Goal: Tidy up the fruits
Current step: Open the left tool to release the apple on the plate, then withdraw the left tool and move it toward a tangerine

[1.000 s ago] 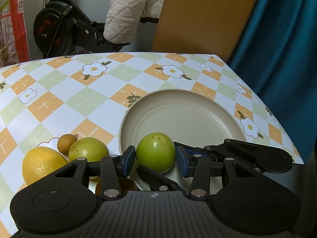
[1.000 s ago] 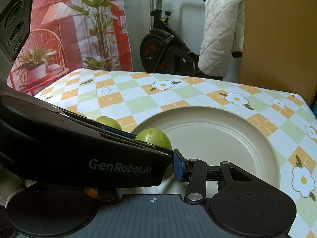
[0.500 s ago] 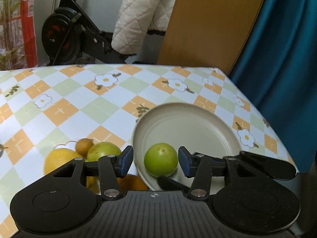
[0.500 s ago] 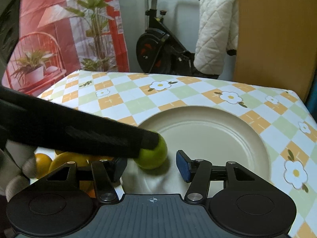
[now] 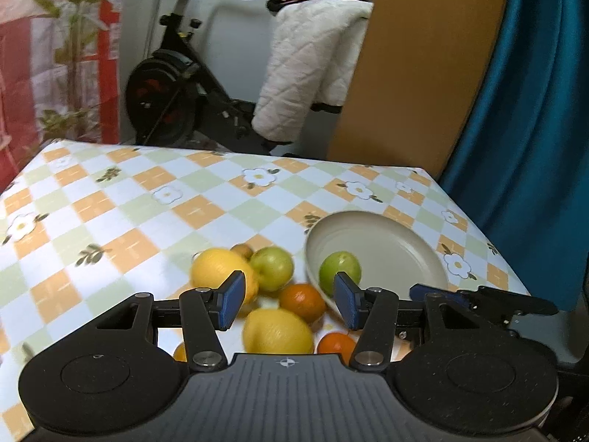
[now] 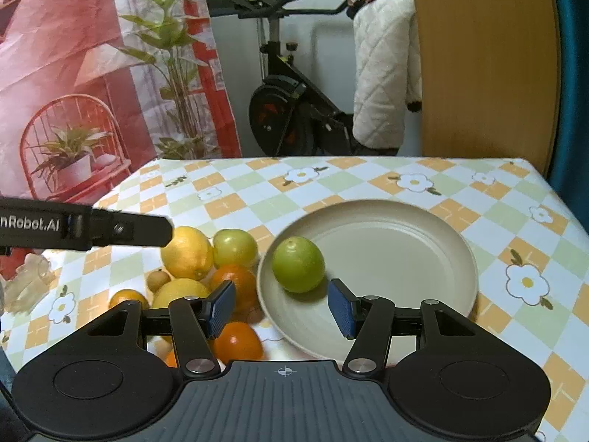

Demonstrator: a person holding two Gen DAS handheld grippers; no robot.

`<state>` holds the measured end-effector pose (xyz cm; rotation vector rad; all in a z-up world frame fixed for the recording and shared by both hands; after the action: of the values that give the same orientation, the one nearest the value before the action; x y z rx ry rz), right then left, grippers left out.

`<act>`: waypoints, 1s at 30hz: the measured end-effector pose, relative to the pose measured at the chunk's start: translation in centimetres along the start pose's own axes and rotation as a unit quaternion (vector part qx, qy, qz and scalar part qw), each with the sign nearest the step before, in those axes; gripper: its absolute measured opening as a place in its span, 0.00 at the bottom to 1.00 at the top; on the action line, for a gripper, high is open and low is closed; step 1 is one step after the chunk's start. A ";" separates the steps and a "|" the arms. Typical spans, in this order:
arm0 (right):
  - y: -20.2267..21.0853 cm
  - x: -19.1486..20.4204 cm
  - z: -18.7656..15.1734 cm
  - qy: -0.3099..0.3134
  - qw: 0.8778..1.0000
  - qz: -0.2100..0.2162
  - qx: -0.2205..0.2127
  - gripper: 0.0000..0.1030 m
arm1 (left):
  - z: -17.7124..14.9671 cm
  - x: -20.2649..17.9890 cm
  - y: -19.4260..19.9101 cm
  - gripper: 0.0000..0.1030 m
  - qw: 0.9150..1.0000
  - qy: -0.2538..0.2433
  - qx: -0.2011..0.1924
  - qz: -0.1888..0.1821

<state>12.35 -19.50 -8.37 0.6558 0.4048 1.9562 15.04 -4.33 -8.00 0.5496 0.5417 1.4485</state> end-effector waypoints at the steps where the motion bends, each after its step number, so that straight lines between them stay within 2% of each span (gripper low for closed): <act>1: 0.1 0.3 -0.1 0.004 1.000 0.000 0.001 0.50 | -0.3 0.2 0.2 0.54 1.000 0.001 0.000 0.001; 15: 0.5 4.5 -1.4 0.049 0.998 0.010 0.028 0.47 | -2.5 3.1 1.5 0.52 0.999 0.035 0.005 0.008; 17: 0.6 4.7 -1.6 0.050 0.998 0.012 0.029 0.46 | -2.9 3.1 1.5 0.50 0.999 0.038 0.008 0.009; 18: 0.7 4.7 -1.8 0.048 0.998 0.012 0.031 0.46 | -3.0 3.0 1.4 0.45 0.999 0.037 0.010 0.009; 27: 1.3 4.6 -3.0 0.045 0.998 0.007 0.032 0.39 | -4.3 2.9 2.1 0.42 0.999 0.033 0.013 0.003; 30: 1.5 4.5 -2.9 0.042 0.999 0.006 0.027 0.35 | -4.3 2.5 2.2 0.38 1.000 0.023 0.013 -0.003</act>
<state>7.96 -16.18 -8.68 0.6129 0.5084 1.9954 10.69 -1.59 -9.89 0.5361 0.5993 1.4524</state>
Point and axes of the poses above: each gripper's, at about its wrist camera, not at the fingertips, and y roughly against the way its jaws point, x to its left, z to its top, the point moved 8 cm from there along -y, roughly the way its jaws point, and after that the axes turned 15 degrees about z, right-handed, at the moved point
